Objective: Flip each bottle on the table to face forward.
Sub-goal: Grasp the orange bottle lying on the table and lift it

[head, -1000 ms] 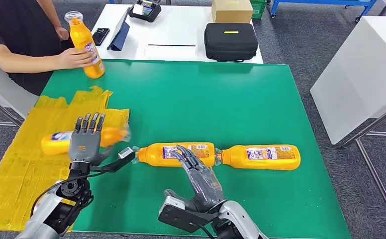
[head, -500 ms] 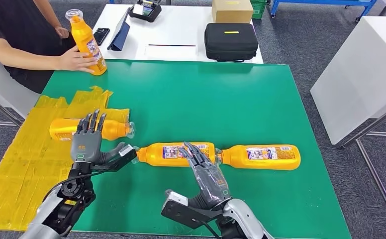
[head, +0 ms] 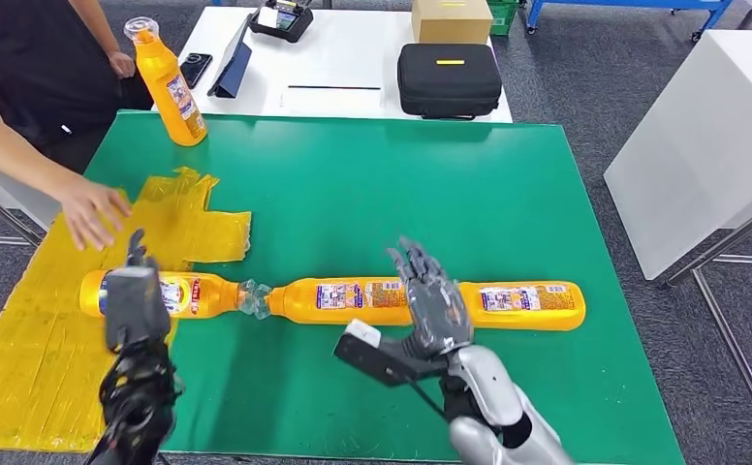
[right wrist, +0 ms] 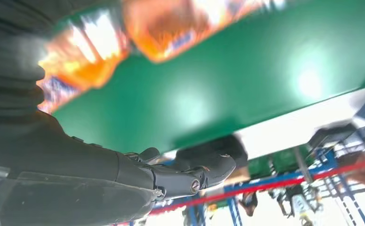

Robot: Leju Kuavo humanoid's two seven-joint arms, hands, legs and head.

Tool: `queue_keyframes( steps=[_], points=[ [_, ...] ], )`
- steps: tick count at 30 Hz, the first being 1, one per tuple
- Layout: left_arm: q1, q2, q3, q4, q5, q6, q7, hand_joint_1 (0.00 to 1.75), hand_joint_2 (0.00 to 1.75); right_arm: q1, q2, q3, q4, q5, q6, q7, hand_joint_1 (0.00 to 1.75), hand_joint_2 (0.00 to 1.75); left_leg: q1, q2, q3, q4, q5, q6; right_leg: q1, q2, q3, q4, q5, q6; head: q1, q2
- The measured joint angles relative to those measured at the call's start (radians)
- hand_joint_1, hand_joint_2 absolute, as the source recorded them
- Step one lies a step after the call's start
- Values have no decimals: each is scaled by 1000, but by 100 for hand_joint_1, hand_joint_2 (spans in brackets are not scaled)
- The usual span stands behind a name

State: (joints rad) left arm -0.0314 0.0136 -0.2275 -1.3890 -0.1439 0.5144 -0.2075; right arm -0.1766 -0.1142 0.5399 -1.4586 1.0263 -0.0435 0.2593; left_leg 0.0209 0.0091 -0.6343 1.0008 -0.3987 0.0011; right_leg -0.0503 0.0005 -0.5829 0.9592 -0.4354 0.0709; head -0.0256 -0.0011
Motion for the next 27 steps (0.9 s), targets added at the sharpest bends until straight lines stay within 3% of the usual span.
queue_keyframes(
  steps=[4,8,17,27],
  points=[
    [118,10,14,-164,98,13,-35,0,0,-59,6,-11,84,33,7,-18,0,175,1,0,0,0,0,0,1,-1,0,0,0,0,0,0],
    [163,25,15,-244,142,19,-61,0,0,-97,20,-9,167,53,10,-31,0,175,1,-1,0,0,1,0,1,-1,1,0,0,0,0,0],
    [177,45,15,-293,195,33,-88,0,0,-170,97,7,324,69,41,-71,0,175,1,-1,0,0,1,0,1,-1,1,0,0,0,0,0],
    [169,45,15,-299,207,24,-90,0,0,-230,145,39,444,75,81,-83,0,175,1,-1,0,0,1,0,1,-1,1,0,0,0,0,0]
  ],
)
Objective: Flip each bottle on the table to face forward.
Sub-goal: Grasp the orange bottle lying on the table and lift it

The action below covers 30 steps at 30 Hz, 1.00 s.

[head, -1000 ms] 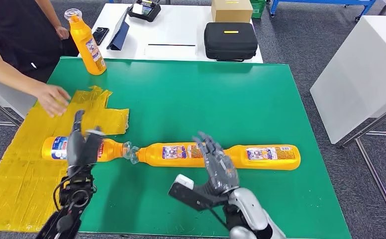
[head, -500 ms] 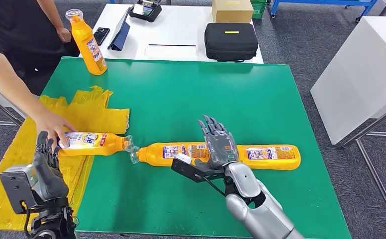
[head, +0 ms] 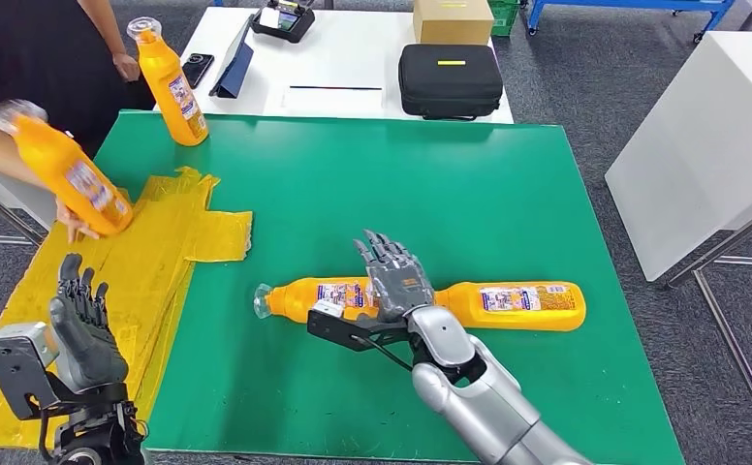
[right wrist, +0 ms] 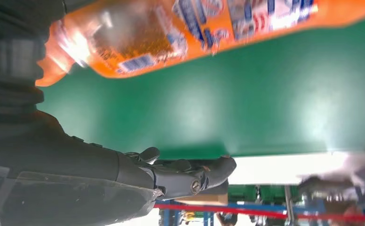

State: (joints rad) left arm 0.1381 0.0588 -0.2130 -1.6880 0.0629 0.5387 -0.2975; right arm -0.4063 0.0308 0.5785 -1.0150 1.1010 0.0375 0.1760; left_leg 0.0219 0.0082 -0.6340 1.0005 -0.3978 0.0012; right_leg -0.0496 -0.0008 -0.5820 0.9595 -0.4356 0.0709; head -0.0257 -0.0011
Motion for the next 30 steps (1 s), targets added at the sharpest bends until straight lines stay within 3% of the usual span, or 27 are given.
queue_keyframes(
  steps=[10,15,19,30],
  points=[
    [-7,0,-1,0,2,-3,0,0,0,-37,24,19,99,5,9,2,0,175,0,0,0,0,0,0,0,0,0,0,0,0,0,0],
    [-14,-2,1,0,3,-6,2,0,0,-62,32,31,178,22,83,49,0,175,0,0,0,0,0,0,0,0,0,0,0,0,0,0],
    [-32,-10,9,6,6,-12,6,0,0,-92,43,43,295,31,156,77,174,175,0,0,1,0,0,0,0,1,0,0,0,0,0,0],
    [-75,-23,10,44,19,-15,8,0,0,-149,54,43,450,-27,218,59,175,175,0,0,19,0,-5,-1,0,1,6,-1,-6,-2,0,0]
  ],
)
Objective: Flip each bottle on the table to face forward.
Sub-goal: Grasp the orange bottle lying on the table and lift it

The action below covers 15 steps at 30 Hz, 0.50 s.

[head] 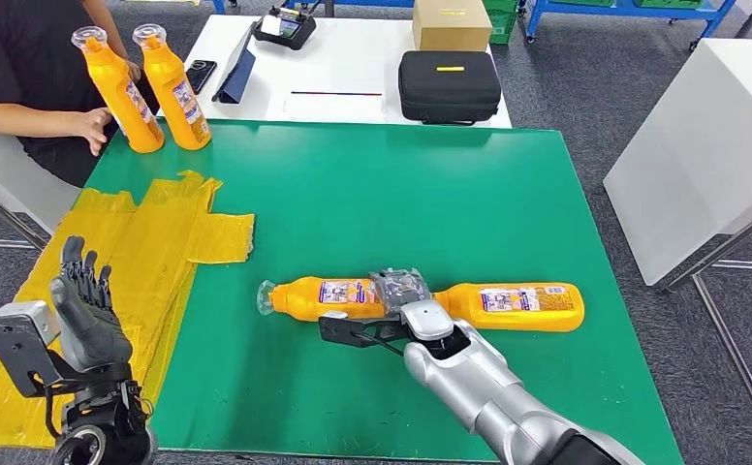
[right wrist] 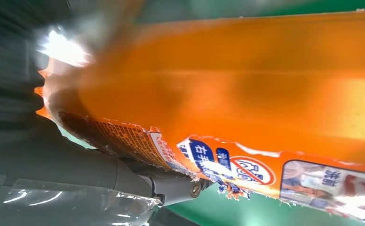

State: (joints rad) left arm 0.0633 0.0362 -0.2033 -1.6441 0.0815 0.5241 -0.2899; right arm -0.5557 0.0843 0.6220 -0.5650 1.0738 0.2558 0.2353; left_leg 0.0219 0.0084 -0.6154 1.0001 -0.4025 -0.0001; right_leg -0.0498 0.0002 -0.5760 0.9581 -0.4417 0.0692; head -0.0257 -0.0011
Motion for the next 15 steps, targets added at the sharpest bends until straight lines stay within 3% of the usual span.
queue_keyframes(
  steps=[6,10,15],
  points=[
    [0,0,0,4,6,1,-1,0,0,0,0,-1,2,-8,-15,-10,175,175,0,0,1,0,0,0,0,0,2,0,1,1,0,0],
    [41,0,2,-16,84,-35,33,0,175,54,2,-37,-69,-118,-207,-106,175,175,0,0,0,0,0,0,0,0,11,1,2,2,0,0],
    [119,0,6,-70,230,-134,59,0,175,165,-5,-95,-300,-375,-306,-254,175,175,0,0,-9,0,1,0,0,0,2,1,3,2,0,0]
  ],
)
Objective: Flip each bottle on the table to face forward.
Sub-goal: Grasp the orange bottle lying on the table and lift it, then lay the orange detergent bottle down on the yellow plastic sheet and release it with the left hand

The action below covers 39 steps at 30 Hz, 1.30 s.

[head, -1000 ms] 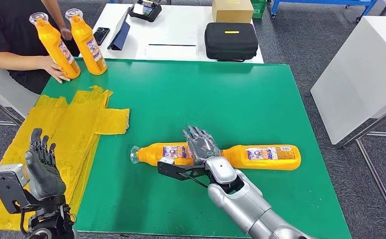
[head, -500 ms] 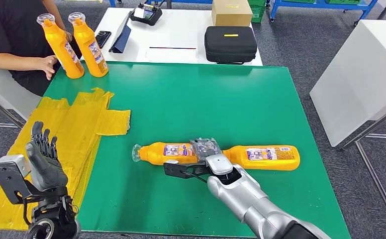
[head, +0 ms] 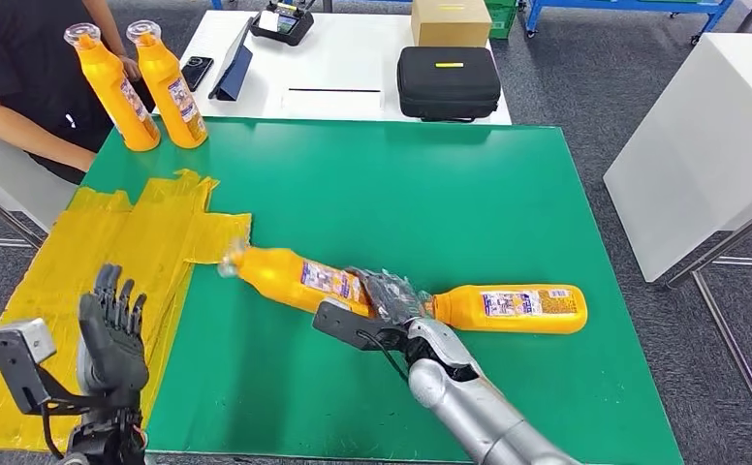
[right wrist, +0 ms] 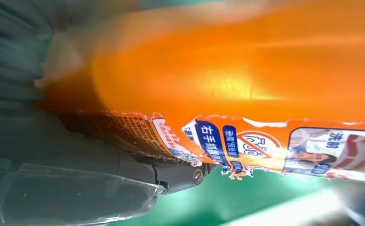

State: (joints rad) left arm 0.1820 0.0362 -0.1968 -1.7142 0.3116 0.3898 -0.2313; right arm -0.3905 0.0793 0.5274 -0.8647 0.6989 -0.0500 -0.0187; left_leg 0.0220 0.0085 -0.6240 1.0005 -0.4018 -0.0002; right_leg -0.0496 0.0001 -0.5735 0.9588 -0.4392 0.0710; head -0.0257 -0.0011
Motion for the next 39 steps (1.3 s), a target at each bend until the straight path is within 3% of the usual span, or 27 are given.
queue_keyframes(
  steps=[5,13,19,28,33,39],
  points=[
    [34,0,-4,-15,135,-99,-7,0,175,65,-9,-11,-203,-171,-23,-62,175,175,0,0,-3,0,0,0,0,0,-2,0,0,0,0,0],
    [37,3,-22,-14,195,-171,-27,0,175,110,-23,1,-350,-230,-32,-64,175,175,0,0,-4,0,0,0,0,0,-4,0,0,0,0,0],
    [-13,4,-90,-8,183,-227,-37,0,175,119,-27,41,-437,-210,-39,-25,175,175,0,0,-5,0,0,0,0,0,-4,0,0,0,0,0],
    [-35,5,-122,-8,179,-231,-36,0,175,123,-33,58,-473,-201,-41,-17,175,175,0,0,-5,0,0,0,0,0,-4,0,0,0,0,0],
    [-63,4,-152,-7,135,-236,-33,0,175,116,-30,84,-463,-129,-44,32,175,175,0,0,-5,0,0,0,0,0,-4,0,0,0,0,0],
    [-107,-3,-202,-6,129,-236,-9,0,175,72,15,147,-361,-66,-12,68,175,175,0,0,-5,0,0,0,0,0,-4,0,0,0,0,0]
  ],
)
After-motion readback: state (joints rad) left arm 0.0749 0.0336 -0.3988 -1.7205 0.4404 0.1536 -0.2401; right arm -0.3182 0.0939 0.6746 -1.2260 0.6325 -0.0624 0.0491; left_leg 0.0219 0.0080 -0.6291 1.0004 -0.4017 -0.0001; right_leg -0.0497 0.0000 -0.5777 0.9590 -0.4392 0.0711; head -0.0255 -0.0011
